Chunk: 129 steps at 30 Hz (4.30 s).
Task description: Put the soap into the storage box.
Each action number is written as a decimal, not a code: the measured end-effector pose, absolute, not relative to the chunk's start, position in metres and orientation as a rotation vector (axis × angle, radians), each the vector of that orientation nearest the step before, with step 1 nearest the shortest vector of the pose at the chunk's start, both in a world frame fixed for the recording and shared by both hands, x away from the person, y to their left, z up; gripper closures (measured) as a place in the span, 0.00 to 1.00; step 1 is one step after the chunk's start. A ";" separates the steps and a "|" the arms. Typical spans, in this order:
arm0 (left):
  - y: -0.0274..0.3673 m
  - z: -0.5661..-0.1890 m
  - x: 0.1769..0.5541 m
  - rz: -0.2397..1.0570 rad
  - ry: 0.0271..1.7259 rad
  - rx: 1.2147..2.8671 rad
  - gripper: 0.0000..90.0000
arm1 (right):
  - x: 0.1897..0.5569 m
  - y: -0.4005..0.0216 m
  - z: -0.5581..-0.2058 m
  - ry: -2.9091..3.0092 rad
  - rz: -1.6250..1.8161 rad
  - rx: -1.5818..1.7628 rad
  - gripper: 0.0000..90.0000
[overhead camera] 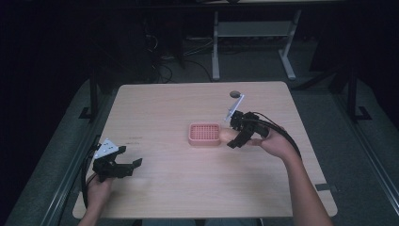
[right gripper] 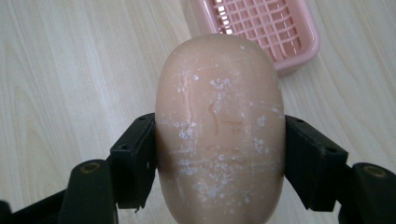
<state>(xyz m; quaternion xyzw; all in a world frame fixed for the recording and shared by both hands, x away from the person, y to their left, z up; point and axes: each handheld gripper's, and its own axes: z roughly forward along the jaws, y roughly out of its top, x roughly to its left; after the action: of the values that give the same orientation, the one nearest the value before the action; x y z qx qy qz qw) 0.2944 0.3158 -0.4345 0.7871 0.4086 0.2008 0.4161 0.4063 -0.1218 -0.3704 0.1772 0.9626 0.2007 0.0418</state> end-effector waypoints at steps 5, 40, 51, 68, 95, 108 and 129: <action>0.315 -0.434 0.295 0.505 1.018 1.972 0.16 | 0.410 -0.119 -0.369 2.944 0.645 0.540 0.35; 0.309 -0.430 0.293 0.505 0.987 1.958 0.16 | 0.455 -0.052 -0.378 2.994 0.576 0.485 0.35; 0.309 -0.430 0.295 0.509 0.985 1.969 0.16 | 0.467 -0.039 -0.389 3.015 0.543 0.515 0.35; 0.309 -0.430 0.295 0.512 0.984 1.965 0.16 | 0.482 -0.022 -0.407 3.047 0.461 0.515 0.35; 0.314 -0.429 0.295 0.519 1.003 1.953 0.16 | 0.487 -0.023 -0.416 3.061 0.434 0.523 0.35; 0.314 -0.429 0.295 0.519 1.003 1.954 0.16 | 0.488 -0.025 -0.416 3.061 0.441 0.535 0.36; 0.312 -0.431 0.295 0.518 1.002 1.968 0.16 | 0.477 -0.063 -0.396 3.017 0.587 0.652 0.29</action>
<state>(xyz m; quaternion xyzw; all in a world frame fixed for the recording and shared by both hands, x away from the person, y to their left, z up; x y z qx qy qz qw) 0.2946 0.3123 -0.4306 0.7861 0.4003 0.2068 0.4232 0.4765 -0.0630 -0.3956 0.2075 0.9603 0.1867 -0.0002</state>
